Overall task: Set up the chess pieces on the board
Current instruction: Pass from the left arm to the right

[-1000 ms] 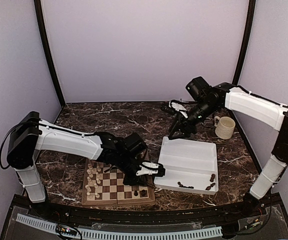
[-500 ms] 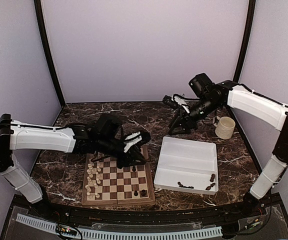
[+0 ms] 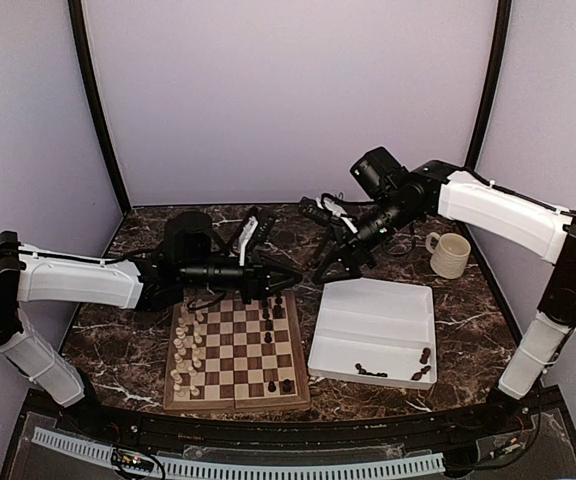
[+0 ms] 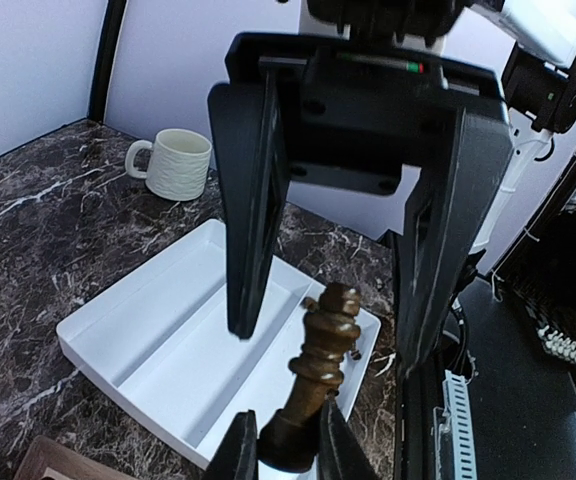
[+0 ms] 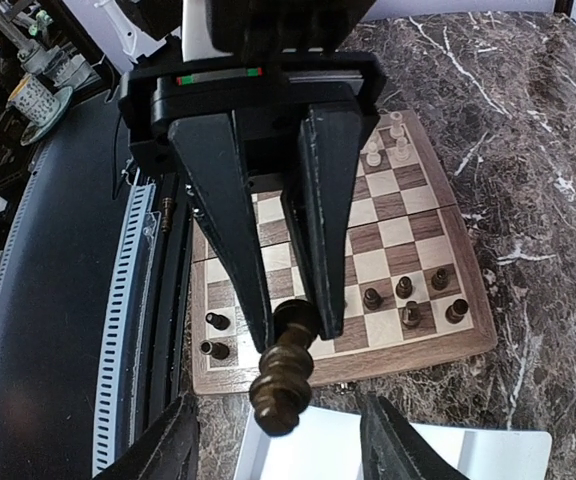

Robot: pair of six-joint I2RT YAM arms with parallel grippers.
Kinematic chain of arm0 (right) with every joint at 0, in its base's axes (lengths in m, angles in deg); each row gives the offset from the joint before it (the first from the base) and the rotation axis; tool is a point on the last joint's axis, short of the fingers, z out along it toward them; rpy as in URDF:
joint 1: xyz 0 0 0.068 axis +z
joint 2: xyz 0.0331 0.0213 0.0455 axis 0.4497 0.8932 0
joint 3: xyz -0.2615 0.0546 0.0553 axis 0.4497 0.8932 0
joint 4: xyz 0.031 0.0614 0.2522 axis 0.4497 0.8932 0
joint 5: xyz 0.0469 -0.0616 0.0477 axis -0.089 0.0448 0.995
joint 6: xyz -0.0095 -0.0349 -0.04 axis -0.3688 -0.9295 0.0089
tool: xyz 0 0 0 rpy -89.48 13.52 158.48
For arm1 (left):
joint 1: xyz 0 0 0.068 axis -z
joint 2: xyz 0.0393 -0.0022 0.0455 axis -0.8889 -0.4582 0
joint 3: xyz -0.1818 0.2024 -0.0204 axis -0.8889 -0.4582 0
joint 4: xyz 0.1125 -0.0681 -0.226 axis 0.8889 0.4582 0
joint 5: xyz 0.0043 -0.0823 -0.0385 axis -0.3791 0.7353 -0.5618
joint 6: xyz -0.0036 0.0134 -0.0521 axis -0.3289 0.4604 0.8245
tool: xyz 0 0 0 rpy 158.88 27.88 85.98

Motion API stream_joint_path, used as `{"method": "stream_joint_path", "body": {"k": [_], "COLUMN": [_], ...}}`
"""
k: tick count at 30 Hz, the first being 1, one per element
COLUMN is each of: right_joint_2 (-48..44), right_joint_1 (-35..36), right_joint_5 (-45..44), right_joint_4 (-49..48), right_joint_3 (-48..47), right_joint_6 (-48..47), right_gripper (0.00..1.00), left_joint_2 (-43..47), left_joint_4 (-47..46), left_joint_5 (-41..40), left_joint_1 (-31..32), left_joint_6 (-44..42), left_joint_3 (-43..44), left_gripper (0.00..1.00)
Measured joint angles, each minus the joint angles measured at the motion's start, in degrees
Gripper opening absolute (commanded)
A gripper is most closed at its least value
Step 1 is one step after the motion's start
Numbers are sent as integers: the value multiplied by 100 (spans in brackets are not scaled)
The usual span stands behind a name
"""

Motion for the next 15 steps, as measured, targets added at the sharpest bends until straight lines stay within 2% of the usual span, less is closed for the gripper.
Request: {"method": "stream_joint_path", "body": {"k": [15], "right_joint_2": [37], "right_joint_1": [181], "right_joint_5": [-17], "right_joint_4": [0], "right_joint_3": [-221], "right_joint_6": [26], "right_gripper": [39], "left_joint_2": [-133], "left_joint_4": [-490], "left_joint_5": [310], "left_joint_1": [-11], "left_joint_6": [409], "left_joint_3": [-22], "left_gripper": [13]}}
